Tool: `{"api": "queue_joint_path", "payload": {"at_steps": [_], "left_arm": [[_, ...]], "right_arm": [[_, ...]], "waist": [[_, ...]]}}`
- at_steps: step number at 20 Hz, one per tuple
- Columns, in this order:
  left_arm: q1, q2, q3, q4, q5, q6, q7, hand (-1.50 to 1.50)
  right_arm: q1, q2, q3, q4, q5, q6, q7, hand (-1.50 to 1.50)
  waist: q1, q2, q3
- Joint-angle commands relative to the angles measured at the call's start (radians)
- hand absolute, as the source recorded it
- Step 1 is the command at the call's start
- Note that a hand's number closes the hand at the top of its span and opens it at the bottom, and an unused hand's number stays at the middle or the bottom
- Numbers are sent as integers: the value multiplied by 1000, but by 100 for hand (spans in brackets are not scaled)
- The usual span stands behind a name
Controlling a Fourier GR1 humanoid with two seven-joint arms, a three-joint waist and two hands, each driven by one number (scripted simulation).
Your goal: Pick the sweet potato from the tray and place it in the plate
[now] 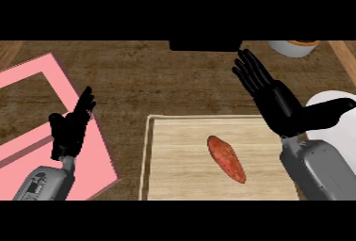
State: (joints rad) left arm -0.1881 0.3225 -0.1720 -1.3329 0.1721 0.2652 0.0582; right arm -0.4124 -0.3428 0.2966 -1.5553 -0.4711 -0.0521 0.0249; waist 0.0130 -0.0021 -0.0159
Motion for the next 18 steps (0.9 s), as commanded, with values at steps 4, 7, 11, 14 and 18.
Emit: {"api": "queue_joint_path", "payload": {"at_steps": [4,7,11,14,18], "left_arm": [[-35,10,-9,-16,-13,-26,-2,0],[-18,6,-17,-3,4,-42,28,0],[-21,17,-4,-36,33,-76,42,0],[-41,38,25,-34,50,-88,68,0],[-38,13,21,-8,53,-96,38,0]], "right_arm": [[-123,4,99,99,-157,420,4,150],[-284,-183,97,-31,140,450,-101,150],[-81,-82,4,354,-18,608,-397,-150],[-111,-106,70,463,105,800,-555,-150],[-198,-193,112,490,311,851,-709,-150]], "waist": [[49,22,18],[44,-32,7],[45,30,21],[39,24,20],[34,21,20]]}}
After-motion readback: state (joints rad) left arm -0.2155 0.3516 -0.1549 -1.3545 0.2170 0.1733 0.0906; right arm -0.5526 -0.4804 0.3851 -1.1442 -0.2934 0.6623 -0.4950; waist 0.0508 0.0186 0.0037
